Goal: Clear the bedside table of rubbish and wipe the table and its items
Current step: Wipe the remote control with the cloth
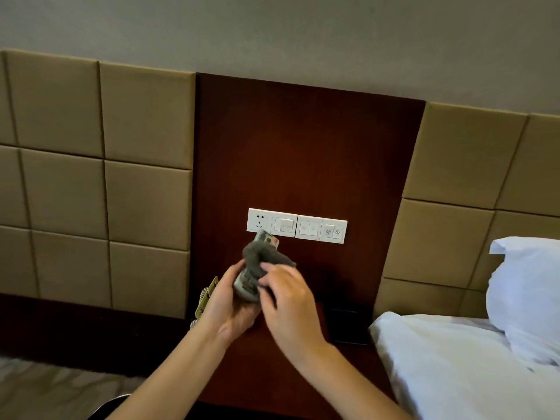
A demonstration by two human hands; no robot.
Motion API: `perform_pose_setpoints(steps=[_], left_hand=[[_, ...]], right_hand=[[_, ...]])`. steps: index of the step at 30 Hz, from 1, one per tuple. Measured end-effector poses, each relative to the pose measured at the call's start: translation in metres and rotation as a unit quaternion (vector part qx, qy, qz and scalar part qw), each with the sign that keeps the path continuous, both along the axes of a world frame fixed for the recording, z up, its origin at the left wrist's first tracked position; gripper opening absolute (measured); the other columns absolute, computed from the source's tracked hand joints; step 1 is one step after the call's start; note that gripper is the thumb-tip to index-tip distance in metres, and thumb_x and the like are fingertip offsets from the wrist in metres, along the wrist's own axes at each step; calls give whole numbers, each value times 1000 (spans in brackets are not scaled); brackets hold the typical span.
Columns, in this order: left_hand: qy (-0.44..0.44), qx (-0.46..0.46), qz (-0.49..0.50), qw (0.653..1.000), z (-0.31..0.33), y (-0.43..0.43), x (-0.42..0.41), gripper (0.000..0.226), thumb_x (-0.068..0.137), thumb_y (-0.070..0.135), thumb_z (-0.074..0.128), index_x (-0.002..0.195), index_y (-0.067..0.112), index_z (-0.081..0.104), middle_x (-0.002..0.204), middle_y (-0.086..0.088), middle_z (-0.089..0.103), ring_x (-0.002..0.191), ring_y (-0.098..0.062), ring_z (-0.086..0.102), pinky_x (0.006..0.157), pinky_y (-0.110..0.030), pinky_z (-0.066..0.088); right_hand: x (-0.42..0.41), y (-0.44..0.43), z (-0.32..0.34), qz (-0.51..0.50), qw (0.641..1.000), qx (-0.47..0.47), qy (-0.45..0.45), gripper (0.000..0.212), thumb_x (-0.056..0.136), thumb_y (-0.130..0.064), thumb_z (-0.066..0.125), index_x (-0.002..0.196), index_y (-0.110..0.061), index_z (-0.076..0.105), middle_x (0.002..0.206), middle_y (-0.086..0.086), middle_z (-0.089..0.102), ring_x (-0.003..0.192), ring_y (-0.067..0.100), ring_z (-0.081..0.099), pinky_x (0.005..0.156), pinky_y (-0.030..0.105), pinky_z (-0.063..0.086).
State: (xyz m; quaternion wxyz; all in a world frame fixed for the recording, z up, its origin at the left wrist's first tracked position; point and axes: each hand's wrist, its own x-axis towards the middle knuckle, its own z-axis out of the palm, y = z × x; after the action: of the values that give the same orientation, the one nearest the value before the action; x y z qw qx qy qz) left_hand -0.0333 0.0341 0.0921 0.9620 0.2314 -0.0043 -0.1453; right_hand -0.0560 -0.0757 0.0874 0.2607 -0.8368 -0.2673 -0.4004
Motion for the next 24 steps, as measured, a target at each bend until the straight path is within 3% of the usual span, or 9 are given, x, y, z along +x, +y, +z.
perform_pose_setpoints(steps=[4, 6, 8, 9, 10, 12, 14, 18, 24], left_hand=[[-31, -27, -26, 999, -21, -1, 1, 47, 87, 26, 53, 122, -5, 53, 98, -25, 68, 82, -29, 72, 69, -36, 60], [-145, -16, -70, 987, -19, -8, -7, 52, 90, 18, 55, 133, -7, 42, 118, -31, 59, 109, -34, 63, 93, -35, 52], [-293, -46, -28, 955, -22, -4, -1, 48, 103, 13, 12, 142, -12, 24, 144, -33, 32, 138, -34, 32, 117, -35, 19], [-296, -54, -65, 952, -20, -8, -3, 49, 102, 12, 8, 143, -11, 24, 146, -33, 30, 140, -33, 29, 118, -36, 15], [-275, -54, -110, 954, -23, -15, 2, 43, 101, 11, 34, 140, -7, 35, 141, -32, 40, 132, -33, 42, 114, -36, 30], [-71, 43, -89, 993, -29, -16, 7, 61, 69, 15, 80, 123, -3, 57, 112, -28, 64, 96, -32, 68, 81, -40, 57], [-17, 70, -49, 996, -41, -19, 13, 52, 77, 25, 65, 123, 1, 57, 104, -25, 67, 89, -33, 69, 73, -43, 58], [30, 84, -118, 989, -53, -25, 13, 46, 87, 30, 49, 120, -2, 55, 121, -33, 58, 108, -40, 62, 86, -50, 50], [70, 154, -147, 975, -99, -49, 47, 39, 95, 33, 41, 119, 7, 58, 121, -25, 62, 68, -20, 65, 59, -28, 57]], right_hand=[[-3, -6, -8, 42, 999, -26, -1, 8, 79, -9, 63, 85, -11, 68, 105, -1, 70, 107, 9, 58, 98, 15, 39], [-8, -6, -11, 75, 996, -38, -2, 11, 81, -11, 58, 87, -11, 67, 103, -1, 70, 105, 9, 58, 96, 19, 42], [-13, -6, -16, 109, 991, -83, 3, 16, 84, -14, 53, 91, -10, 66, 104, 2, 69, 104, 11, 58, 96, 21, 43], [-12, -8, -17, 110, 988, -106, 2, 17, 85, -14, 50, 92, -10, 65, 103, 3, 68, 102, 13, 59, 94, 22, 45], [-7, -12, -17, 98, 989, -114, -1, 16, 84, -13, 49, 90, -10, 64, 100, 5, 68, 98, 16, 60, 89, 26, 48], [14, -30, -13, 44, 996, -83, -1, 14, 78, -8, 49, 83, -7, 62, 90, 9, 66, 87, 25, 61, 77, 35, 51], [36, -58, -8, -37, 998, -33, 43, 15, 71, 2, 51, 82, -5, 59, 84, 8, 60, 83, 30, 57, 71, 37, 46], [57, -118, -32, -180, 974, 21, 132, 8, 87, -1, 53, 92, -6, 58, 85, 5, 55, 85, 27, 54, 70, 34, 40], [65, -160, -116, -245, 936, -97, 234, 13, 95, -18, 48, 102, -15, 59, 97, 2, 64, 94, 23, 58, 75, 35, 46]])
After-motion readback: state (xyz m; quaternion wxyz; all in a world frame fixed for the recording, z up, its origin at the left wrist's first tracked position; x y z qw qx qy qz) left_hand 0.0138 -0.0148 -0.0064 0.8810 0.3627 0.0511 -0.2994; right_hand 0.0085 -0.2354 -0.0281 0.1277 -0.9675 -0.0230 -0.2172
